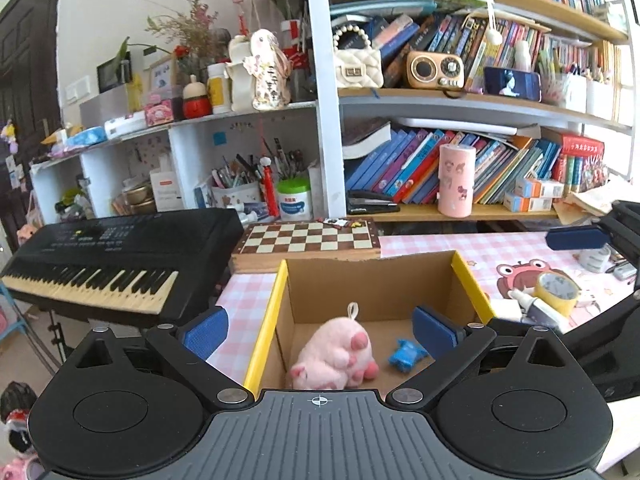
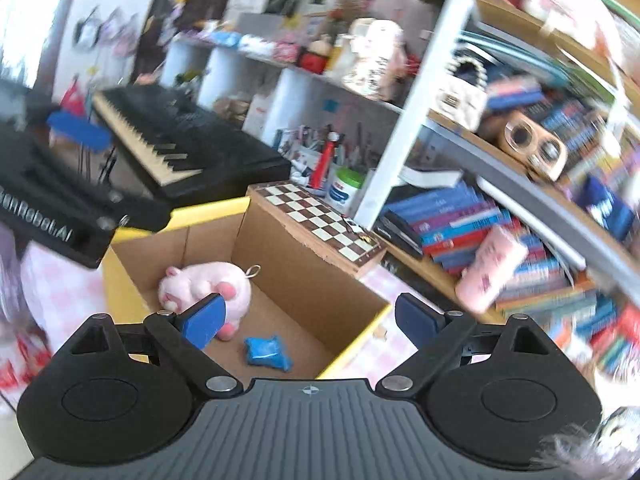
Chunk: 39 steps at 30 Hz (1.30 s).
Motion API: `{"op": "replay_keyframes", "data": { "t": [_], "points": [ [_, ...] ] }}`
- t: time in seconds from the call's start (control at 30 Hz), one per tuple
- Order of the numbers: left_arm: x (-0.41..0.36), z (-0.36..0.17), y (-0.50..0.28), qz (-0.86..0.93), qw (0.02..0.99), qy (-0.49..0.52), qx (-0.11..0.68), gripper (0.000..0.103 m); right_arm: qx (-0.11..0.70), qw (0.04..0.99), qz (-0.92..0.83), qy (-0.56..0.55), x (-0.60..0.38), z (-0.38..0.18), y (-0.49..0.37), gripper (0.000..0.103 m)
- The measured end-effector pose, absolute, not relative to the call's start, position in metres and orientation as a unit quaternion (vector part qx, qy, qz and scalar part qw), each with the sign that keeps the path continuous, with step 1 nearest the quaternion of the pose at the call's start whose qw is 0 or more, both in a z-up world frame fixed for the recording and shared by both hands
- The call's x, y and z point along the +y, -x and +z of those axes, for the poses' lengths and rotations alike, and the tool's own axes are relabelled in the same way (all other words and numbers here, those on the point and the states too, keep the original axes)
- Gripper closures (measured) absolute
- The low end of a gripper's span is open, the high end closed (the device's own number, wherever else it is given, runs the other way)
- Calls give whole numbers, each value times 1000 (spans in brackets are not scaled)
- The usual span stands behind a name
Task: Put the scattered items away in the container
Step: 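Lift both open tools out of the box and back from it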
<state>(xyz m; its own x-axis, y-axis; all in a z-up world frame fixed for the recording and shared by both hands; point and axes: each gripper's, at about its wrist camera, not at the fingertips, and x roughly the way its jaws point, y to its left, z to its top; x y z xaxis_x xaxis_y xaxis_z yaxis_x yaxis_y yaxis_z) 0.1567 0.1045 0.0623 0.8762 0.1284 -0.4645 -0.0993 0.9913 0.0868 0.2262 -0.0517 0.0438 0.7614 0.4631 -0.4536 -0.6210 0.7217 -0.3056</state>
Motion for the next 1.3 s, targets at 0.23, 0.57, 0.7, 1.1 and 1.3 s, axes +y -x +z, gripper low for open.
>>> {"op": "replay_keyframes", "data": {
  "t": [0.23, 0.57, 0.7, 1.1, 1.3],
  "points": [
    [106, 61, -116, 63, 965, -20, 253, 2, 192, 934, 252, 164, -68, 48, -175, 10],
    [103, 35, -74, 71, 954, -3, 292, 2, 269, 937, 194, 112, -85, 25, -126, 10],
    [100, 28, -60, 72, 951, 3, 301, 2, 303, 933, 174, 91, -90, 13, -115, 10],
    [78, 10, -24, 59, 941, 11, 332, 2, 349, 928, 129, 36, -105, -5, -82, 10],
    [70, 2, -20, 45, 936, 2, 349, 2, 360, 925, 119, 32, -109, -12, -69, 10]
  ]
}}
